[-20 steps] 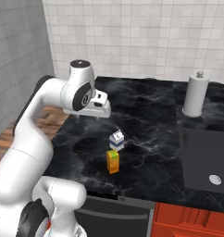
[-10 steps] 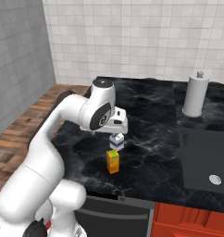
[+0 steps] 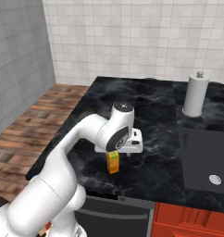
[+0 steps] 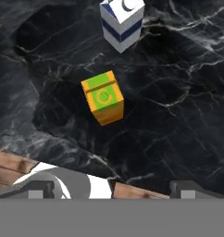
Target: Pick the milk, boxed drink from the counter and place them in the open cabinet.
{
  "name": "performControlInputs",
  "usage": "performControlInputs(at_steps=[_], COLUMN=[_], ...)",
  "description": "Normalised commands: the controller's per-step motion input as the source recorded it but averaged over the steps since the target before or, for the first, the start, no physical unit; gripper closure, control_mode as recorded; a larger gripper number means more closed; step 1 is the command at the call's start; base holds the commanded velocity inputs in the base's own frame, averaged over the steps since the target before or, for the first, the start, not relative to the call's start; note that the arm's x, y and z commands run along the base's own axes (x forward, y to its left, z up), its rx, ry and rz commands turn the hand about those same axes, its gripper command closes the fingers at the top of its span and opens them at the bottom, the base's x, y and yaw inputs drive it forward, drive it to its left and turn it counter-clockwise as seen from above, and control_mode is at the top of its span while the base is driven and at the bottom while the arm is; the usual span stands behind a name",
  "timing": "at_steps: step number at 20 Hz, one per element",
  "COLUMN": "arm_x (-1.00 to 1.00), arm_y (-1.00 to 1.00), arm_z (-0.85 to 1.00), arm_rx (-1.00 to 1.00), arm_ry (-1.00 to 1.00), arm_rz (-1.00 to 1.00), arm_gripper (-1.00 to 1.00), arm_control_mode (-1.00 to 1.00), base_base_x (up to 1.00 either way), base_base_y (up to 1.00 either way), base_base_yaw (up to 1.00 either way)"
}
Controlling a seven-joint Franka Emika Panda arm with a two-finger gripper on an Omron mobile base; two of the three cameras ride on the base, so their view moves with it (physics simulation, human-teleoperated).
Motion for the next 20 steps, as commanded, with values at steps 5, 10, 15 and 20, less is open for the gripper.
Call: performControlInputs(at_steps=[5,10,15,20], arm_x=[-0.02,0.00,0.00,0.00], arm_y=[-0.44,-0.35,-0.32,-0.19], arm_z=[-0.57,-0.36,-0.10,0.00], arm_rx=[0.08,0.19,0.28,0.30], arm_ry=[0.02,-0.07,-0.18,-0.19], arm_rz=[0.19,0.18,0.13,0.09], arm_gripper=[-1.00,-1.00,-1.00,-1.00], arm_control_mode=[-1.00,-1.00,-1.00,-1.00], base_base_x=[0.00,0.00,0.00,0.00], base_base_y=[0.00,0.00,0.00,0.00], base_base_yaw=[0.00,0.00,0.00,0.00])
